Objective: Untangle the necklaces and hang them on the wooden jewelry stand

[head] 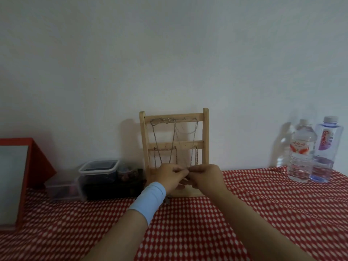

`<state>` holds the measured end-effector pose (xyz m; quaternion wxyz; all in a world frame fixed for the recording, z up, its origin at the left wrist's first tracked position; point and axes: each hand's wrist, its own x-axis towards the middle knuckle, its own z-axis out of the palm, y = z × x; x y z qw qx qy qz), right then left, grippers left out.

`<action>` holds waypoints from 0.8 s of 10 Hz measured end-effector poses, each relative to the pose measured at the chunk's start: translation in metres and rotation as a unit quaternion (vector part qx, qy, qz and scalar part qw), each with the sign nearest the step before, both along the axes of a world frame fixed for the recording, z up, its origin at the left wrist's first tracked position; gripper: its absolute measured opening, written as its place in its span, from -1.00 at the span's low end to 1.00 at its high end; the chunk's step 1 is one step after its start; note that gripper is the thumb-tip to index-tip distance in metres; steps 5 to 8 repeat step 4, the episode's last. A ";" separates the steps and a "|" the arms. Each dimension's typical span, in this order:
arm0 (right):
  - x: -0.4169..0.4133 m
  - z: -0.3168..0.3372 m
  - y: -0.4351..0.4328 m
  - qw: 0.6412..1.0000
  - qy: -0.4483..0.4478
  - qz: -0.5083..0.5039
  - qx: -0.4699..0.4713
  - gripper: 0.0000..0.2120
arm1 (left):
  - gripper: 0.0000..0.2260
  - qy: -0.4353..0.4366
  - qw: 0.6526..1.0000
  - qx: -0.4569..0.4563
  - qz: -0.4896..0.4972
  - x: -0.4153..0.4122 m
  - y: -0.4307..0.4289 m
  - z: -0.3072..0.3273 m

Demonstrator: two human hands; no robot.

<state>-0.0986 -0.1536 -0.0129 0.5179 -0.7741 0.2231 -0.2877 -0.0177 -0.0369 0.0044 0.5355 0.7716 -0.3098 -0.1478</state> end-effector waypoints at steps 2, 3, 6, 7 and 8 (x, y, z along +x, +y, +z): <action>0.004 -0.014 0.000 0.998 0.058 0.006 -0.026 -0.84 | -0.83 -0.063 0.996 0.057 -0.005 -0.002 0.000 -0.014; 0.005 -0.016 0.001 0.997 0.069 0.020 -0.020 -0.83 | -0.79 -0.078 0.993 0.087 -0.023 0.000 0.001 -0.017; 0.007 -0.014 0.000 0.993 0.109 0.021 -0.027 -0.83 | -0.77 -0.096 0.987 0.130 -0.006 0.002 0.007 -0.016; 0.007 -0.014 0.000 0.993 0.109 0.021 -0.027 -0.83 | -0.77 -0.096 0.987 0.130 -0.006 0.002 0.007 -0.016; 0.007 -0.014 0.000 0.993 0.109 0.021 -0.027 -0.83 | -0.77 -0.096 0.987 0.130 -0.006 0.002 0.007 -0.016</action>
